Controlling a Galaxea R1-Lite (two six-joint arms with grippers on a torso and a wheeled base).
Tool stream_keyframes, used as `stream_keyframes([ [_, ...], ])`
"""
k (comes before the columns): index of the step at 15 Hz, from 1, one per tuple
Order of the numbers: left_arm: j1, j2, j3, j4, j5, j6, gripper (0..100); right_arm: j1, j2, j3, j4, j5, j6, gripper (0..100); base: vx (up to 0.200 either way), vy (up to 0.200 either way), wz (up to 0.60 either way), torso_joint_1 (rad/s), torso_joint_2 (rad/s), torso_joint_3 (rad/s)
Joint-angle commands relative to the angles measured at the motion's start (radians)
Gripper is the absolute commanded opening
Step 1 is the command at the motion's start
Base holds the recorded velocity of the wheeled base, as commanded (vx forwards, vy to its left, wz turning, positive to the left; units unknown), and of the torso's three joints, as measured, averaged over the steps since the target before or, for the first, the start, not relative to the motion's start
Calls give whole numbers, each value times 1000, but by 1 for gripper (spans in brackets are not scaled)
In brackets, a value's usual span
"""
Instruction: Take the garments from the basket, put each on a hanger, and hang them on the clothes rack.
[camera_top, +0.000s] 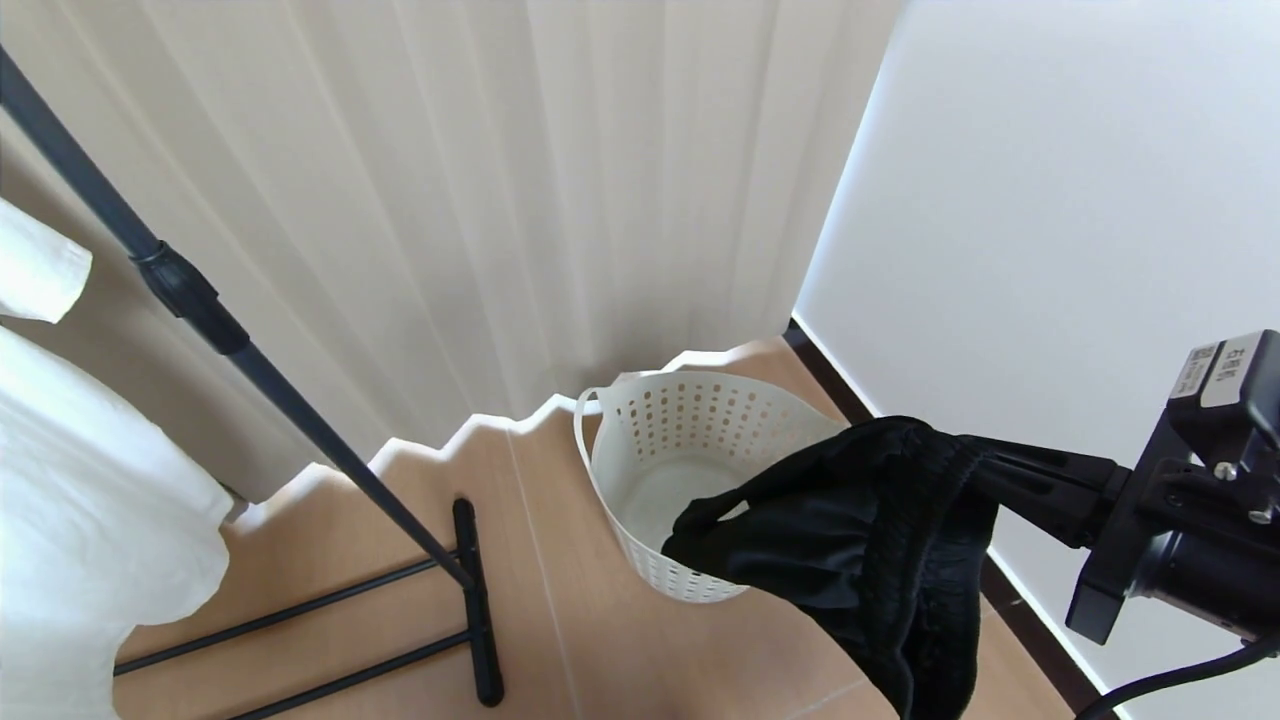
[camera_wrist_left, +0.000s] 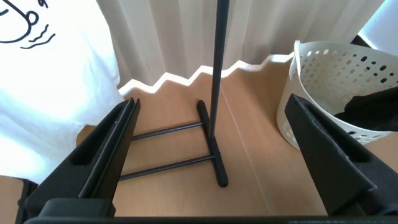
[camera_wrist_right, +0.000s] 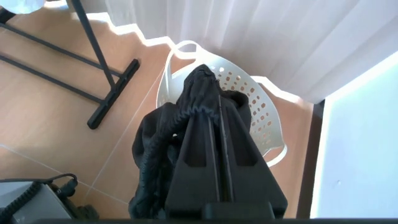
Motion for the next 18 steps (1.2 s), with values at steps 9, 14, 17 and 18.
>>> stream_keyframes([
  [9, 0, 1, 0, -1, -3, 1, 100, -1, 83, -8, -1, -4, -2, 0, 0, 0, 0, 64, -275, -8],
  [14, 0, 1, 0, -1, -3, 1, 100, -3, 98, -11, -38, -4, 0, 0, 0, 0, 0, 152, -491, -139],
  [17, 0, 1, 0, -1, -3, 1, 100, -32, 124, -18, -59, -1, 1, 0, 0, 0, 0, 180, -515, -129],
  [18, 0, 1, 0, -1, -2, 1, 100, -33, 129, -15, -67, -2, 1, 0, 0, 0, 0, 193, -515, -144],
])
